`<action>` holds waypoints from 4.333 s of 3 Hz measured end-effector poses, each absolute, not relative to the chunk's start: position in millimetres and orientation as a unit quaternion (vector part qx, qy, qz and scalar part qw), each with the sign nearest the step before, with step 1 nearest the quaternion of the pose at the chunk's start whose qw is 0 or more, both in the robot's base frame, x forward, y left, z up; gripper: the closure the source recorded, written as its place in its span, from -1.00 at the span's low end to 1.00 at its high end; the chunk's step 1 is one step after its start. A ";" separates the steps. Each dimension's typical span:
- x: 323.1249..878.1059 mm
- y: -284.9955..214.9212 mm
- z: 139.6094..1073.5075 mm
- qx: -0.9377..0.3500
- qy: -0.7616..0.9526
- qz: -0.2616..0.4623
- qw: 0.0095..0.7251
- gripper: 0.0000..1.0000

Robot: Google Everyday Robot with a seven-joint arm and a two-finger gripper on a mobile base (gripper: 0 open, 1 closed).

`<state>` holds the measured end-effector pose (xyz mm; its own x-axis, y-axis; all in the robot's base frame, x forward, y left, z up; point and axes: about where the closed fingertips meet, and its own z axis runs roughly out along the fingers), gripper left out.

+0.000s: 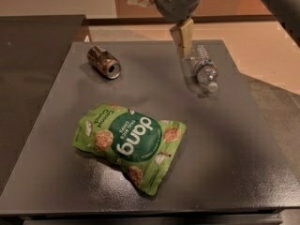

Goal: Place orange can upright

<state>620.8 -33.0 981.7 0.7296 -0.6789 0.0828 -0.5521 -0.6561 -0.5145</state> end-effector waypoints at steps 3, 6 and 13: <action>655.1 13.9 951.1 -0.957 0.092 -0.224 0.162 -1.00; 660.9 22.5 944.2 -0.966 0.037 -0.216 0.137 -1.00; 681.2 104.2 855.6 -0.966 -0.214 -0.124 0.080 -1.00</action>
Offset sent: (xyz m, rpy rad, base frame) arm 0.0439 0.0601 -0.0307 -0.2968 -0.2137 0.4830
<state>681.2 104.2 855.6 0.8778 0.3936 0.2732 0.4330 -0.8958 -0.1006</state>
